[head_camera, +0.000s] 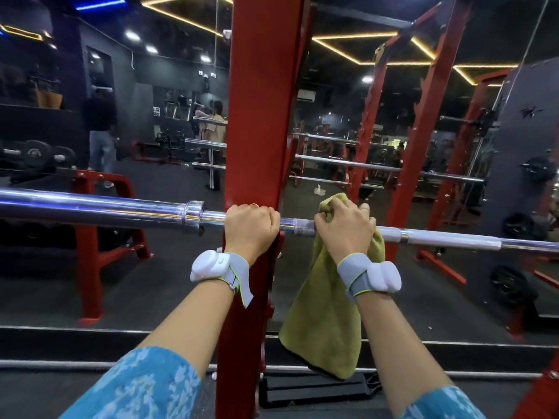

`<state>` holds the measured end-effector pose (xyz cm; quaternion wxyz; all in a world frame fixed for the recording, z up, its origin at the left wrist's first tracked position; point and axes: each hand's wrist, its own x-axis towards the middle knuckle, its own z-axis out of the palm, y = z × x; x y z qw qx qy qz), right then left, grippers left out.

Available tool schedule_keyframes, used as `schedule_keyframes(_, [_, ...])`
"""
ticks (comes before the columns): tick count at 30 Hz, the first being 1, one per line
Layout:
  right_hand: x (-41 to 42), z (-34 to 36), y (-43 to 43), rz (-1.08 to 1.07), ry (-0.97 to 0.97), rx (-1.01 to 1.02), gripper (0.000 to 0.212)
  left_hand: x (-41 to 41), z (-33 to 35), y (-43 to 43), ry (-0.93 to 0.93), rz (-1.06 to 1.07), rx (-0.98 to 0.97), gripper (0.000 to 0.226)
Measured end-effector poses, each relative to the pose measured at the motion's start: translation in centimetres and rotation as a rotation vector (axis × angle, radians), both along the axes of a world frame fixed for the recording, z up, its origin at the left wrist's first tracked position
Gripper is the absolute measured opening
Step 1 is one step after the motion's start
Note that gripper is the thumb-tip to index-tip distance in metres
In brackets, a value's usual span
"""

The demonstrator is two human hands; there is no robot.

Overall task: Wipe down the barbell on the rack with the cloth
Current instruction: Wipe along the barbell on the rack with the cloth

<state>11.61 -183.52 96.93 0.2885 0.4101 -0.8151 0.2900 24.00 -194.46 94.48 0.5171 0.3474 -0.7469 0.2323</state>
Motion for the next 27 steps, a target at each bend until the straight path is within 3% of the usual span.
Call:
schedule_keyframes(5, [0.9, 0.4, 0.6, 0.046, -0.009, 0.028, 0.025, 0.4, -0.1, 0.1, -0.029, -0.073, 0.06, 0.042])
schedule_keyframes(8, [1.8, 1.3, 1.2, 0.178, -0.027, 0.026, 0.023, 1.2, 0.0, 0.3, -0.062, -0.19, 0.082, 0.036])
schedule_keyframes(11, [3.3, 3.0, 2.4, 0.319, -0.176, -0.064, 0.024, 2.8, 0.4, -0.1, 0.017, -0.286, 0.089, 0.03])
schedule_keyframes(14, [5.5, 4.1, 3.0, 0.458, -0.265, -0.174, 0.023, 5.2, 1.3, -1.1, 0.098, -0.233, 0.057, 0.029])
schedule_keyframes(17, [8.5, 3.6, 1.8, 0.637, -0.258, -0.234, 0.016, 7.7, 1.9, -2.3, 0.097, -0.102, 0.058, 0.029])
schedule_keyframes(20, [10.8, 2.9, -0.4, 0.77, -0.193, -0.259, 0.022, 9.5, 1.5, -3.6, 0.056, 0.017, 0.067, 0.03])
schedule_keyframes(24, [12.6, 1.4, -4.3, 0.526, 0.054, 0.002, 0.027, 9.8, 1.1, -4.0, 0.0, 0.044, 0.235, 0.04])
schedule_keyframes(27, [13.7, -0.6, -5.6, 0.399, 0.215, 0.042, 0.027, 9.9, 1.1, -4.0, 0.021, 0.05, 0.33, 0.06])
